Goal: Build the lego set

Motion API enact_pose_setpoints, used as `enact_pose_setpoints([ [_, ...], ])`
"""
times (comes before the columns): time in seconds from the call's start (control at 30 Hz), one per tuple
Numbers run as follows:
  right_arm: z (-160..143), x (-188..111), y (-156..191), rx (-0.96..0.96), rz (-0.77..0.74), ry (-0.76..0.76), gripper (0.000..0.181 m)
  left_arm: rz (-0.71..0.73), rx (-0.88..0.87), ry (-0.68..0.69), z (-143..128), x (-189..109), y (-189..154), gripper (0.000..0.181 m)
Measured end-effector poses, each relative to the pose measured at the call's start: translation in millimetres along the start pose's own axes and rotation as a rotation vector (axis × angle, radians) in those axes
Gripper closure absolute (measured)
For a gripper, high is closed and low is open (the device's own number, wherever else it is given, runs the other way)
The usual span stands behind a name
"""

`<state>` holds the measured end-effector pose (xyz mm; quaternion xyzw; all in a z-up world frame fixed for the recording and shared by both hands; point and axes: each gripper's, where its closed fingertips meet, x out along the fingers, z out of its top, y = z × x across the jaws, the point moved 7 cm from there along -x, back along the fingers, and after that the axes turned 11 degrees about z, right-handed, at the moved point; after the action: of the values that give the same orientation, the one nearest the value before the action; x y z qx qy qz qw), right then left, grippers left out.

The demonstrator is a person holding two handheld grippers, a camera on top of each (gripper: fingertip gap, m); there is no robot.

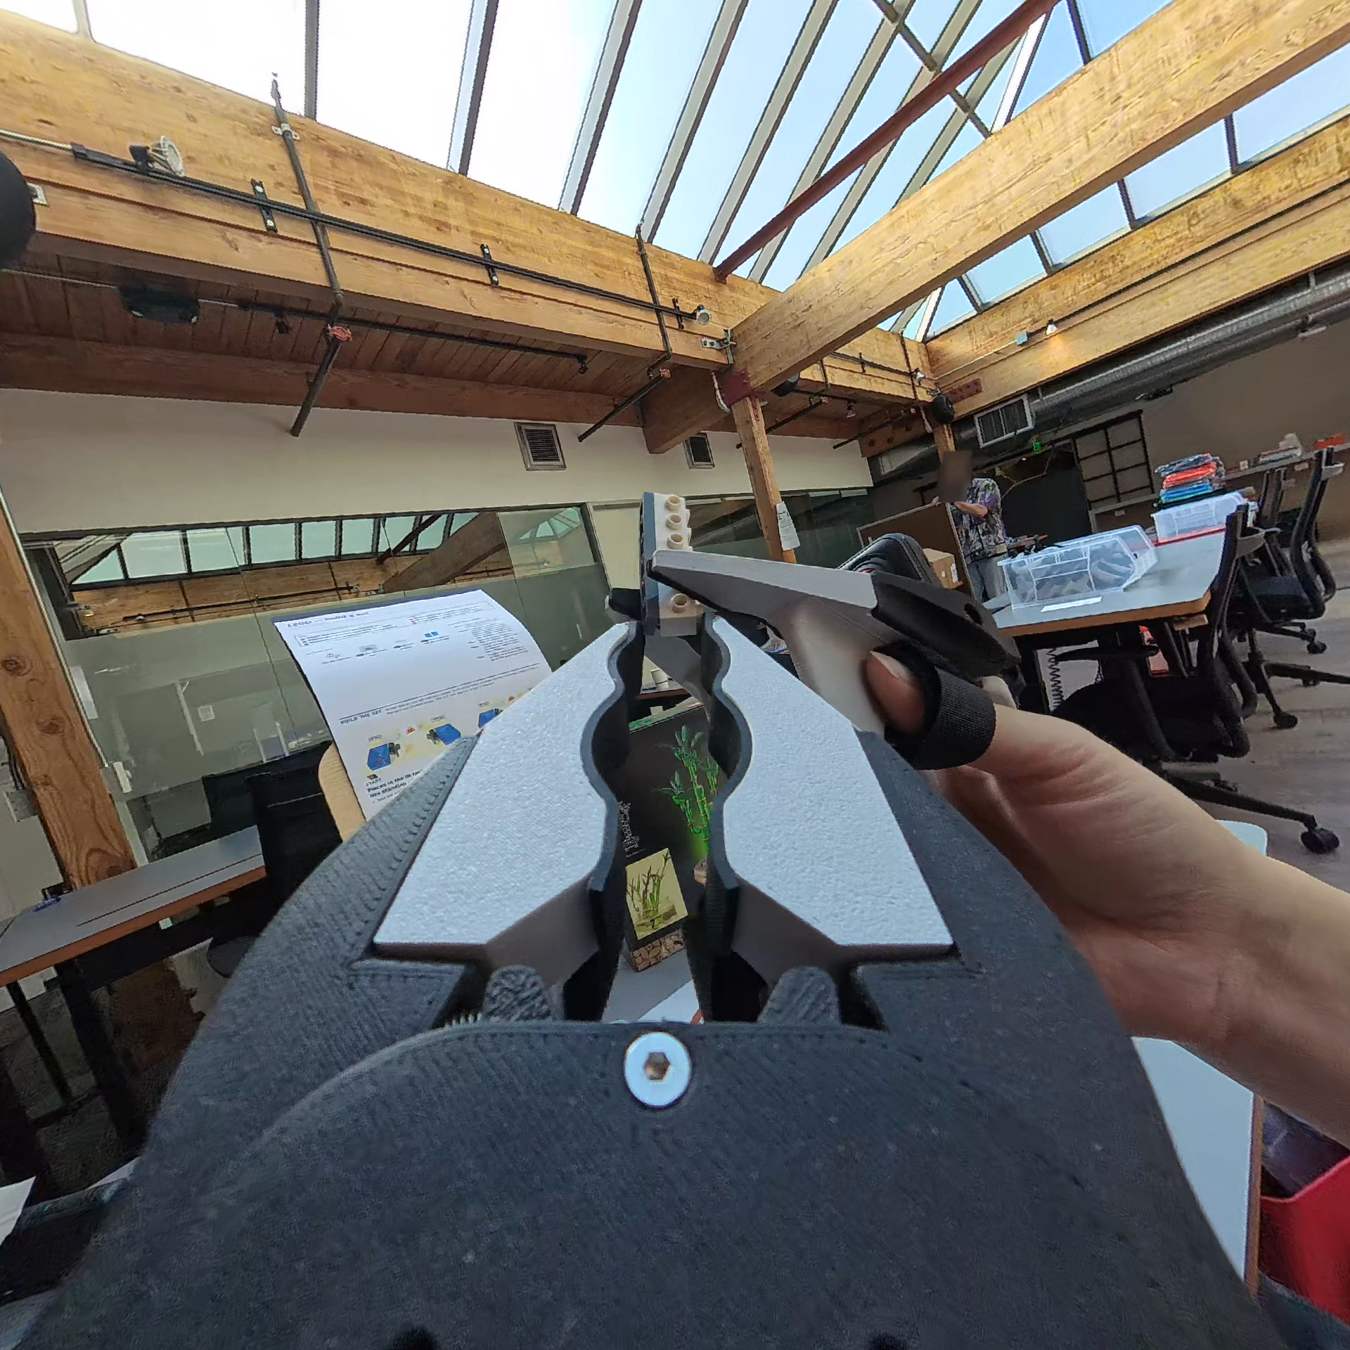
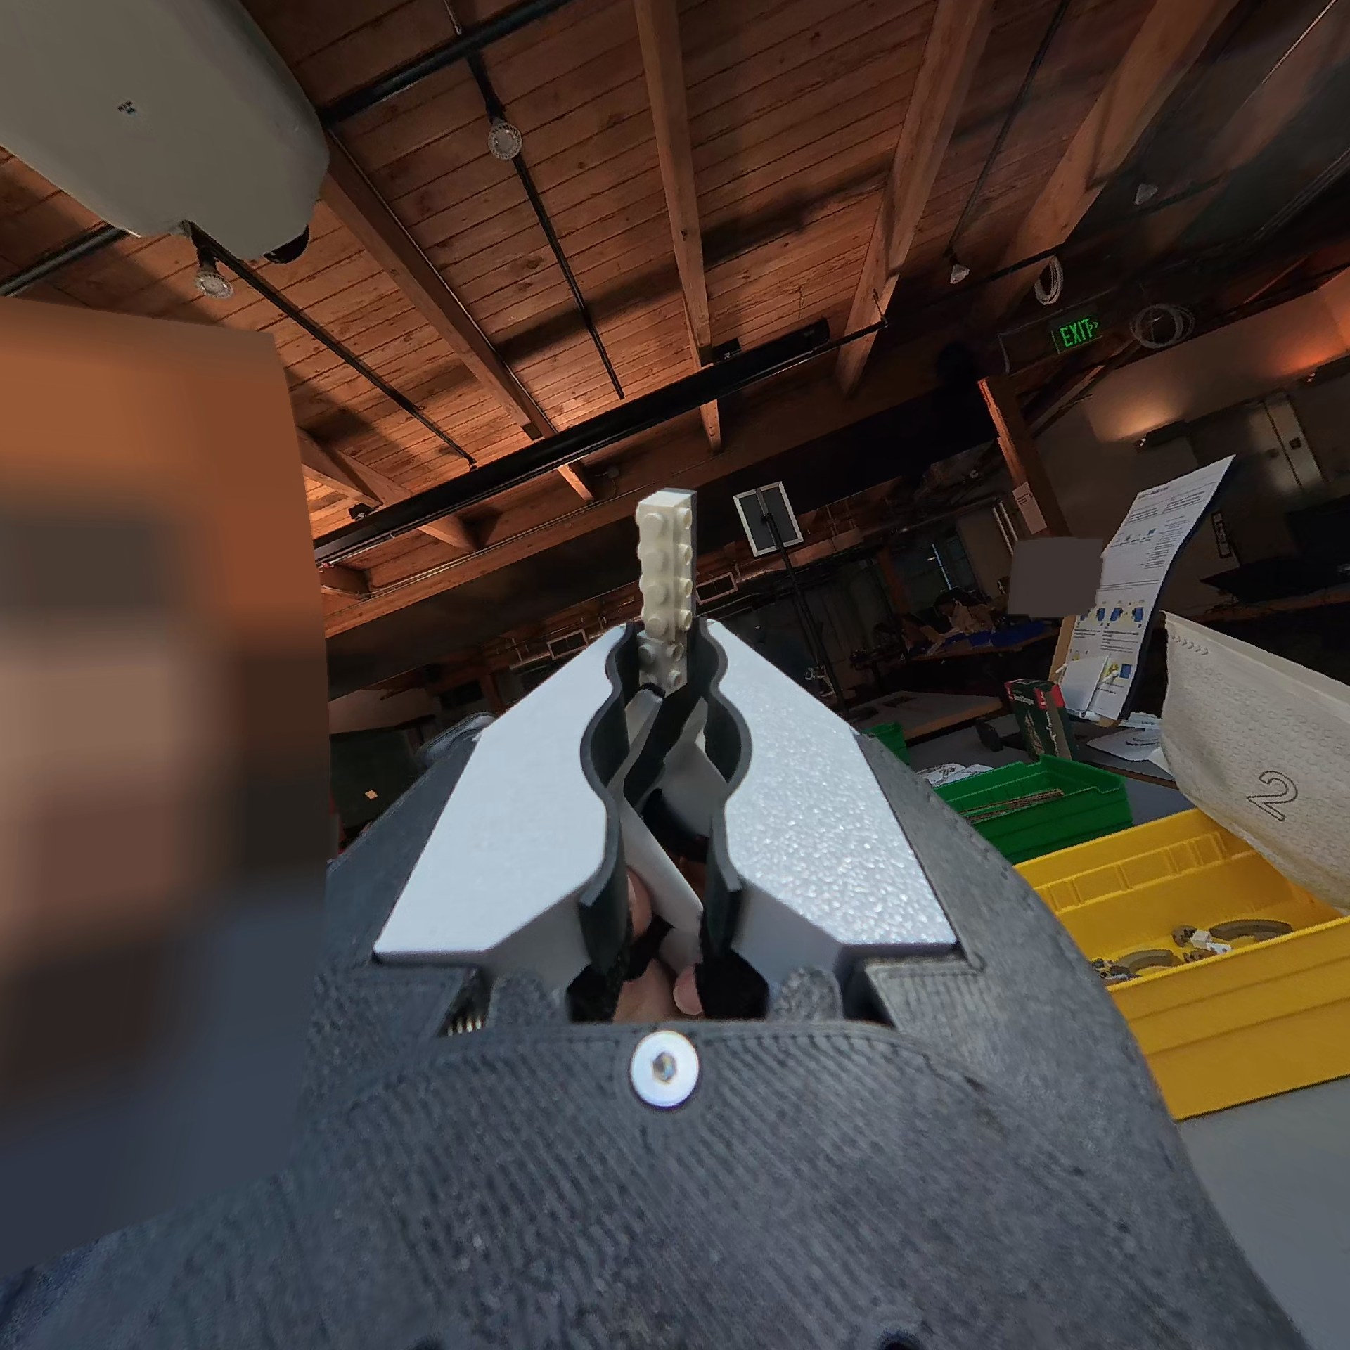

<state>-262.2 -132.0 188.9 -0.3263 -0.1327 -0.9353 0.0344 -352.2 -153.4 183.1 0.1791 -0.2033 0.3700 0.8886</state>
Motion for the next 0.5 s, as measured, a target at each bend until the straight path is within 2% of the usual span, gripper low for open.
enact_pose_setpoints([
  [0.3,2,0,3,-0.113,-0.074,0.084,0.166,-0.023,-0.051,-0.004,-1,-3,7,0.168],
  [0.33,3,0,3,-0.124,-0.082,0.088,0.161,-0.028,-0.058,-0.004,-1,-3,8,0.17],
  [0.37,3,-1,3,-0.134,-0.098,0.09,0.152,-0.039,-0.067,-0.008,-1,-4,9,0.181],
  [0.4,4,-1,3,-0.151,-0.113,0.092,0.149,-0.046,-0.083,-0.02,0,-5,11,0.181],
  [0.47,5,-2,5,-0.185,-0.118,0.099,0.18,-0.066,-0.122,-0.031,1,-7,13,0.181],
  [0.5,5,-3,1,-0.184,-0.154,0.086,0.18,-0.074,-0.137,-0.027,0,-6,14,0.181],
])
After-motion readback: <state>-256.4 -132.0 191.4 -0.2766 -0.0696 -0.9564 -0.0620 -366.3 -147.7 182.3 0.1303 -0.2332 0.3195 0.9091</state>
